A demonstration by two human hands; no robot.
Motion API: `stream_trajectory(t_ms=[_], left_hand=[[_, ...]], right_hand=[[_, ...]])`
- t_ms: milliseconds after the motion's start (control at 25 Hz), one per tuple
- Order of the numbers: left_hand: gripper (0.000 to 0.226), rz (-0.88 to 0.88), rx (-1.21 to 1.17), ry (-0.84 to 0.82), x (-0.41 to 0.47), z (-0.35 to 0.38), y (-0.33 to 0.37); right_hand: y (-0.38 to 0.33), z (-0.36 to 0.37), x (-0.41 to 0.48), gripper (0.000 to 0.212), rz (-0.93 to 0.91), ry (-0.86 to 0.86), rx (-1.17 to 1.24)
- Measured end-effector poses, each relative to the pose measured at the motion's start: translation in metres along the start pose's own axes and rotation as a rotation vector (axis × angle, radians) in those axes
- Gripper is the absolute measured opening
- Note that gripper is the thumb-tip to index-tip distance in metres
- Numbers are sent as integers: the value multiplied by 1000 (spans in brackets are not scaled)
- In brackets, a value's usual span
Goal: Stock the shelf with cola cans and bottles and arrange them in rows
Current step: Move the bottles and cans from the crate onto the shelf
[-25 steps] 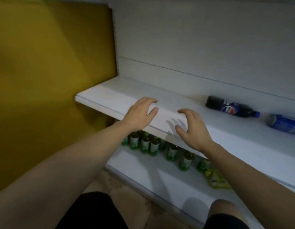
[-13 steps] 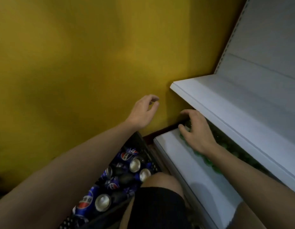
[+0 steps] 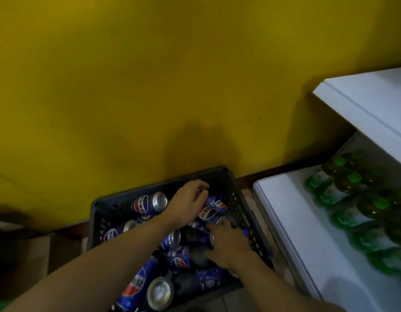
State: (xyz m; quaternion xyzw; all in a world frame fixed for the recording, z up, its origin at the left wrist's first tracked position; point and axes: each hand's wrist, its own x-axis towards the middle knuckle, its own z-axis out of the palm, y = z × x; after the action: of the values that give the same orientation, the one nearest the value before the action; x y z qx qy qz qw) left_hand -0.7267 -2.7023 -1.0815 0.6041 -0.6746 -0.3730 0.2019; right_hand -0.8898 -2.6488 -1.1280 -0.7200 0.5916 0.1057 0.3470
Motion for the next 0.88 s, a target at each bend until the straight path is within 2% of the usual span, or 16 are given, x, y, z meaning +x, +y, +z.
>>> stream_trajectory(t_ms=[120,240,360,480,600,720,800,840,880], left_hand=[[21,-102,-81,-9,2,27,-25],[20,-321,-363,6,2,49,-30],[37,-585,-693,-45,-5,51,-12],[62,-727,-1010,-146,-8,38,-5],[81,-677,-1270,-226,-16,19,-3],[69,-642,-1302,-88,-27,5,-12],[79,-629,-1276,88,-37,-5,-32],[81,-612,-1276,160,-43,-12,-40],[79,-588,-1261,214,-49,-19,-46]], right_hand=[[16,13,-7,57,6,112,58],[28,1,-18,48,-30,314,202],[22,-11,-23,46,-112,599,405],[9,-12,-18,42,-240,760,467],[-11,-16,-18,40,-438,704,493],[-29,-10,-21,46,-560,574,471],[-24,1,-15,53,-448,481,490],[-17,5,-11,55,-360,403,384],[-10,9,-6,57,-276,298,178]])
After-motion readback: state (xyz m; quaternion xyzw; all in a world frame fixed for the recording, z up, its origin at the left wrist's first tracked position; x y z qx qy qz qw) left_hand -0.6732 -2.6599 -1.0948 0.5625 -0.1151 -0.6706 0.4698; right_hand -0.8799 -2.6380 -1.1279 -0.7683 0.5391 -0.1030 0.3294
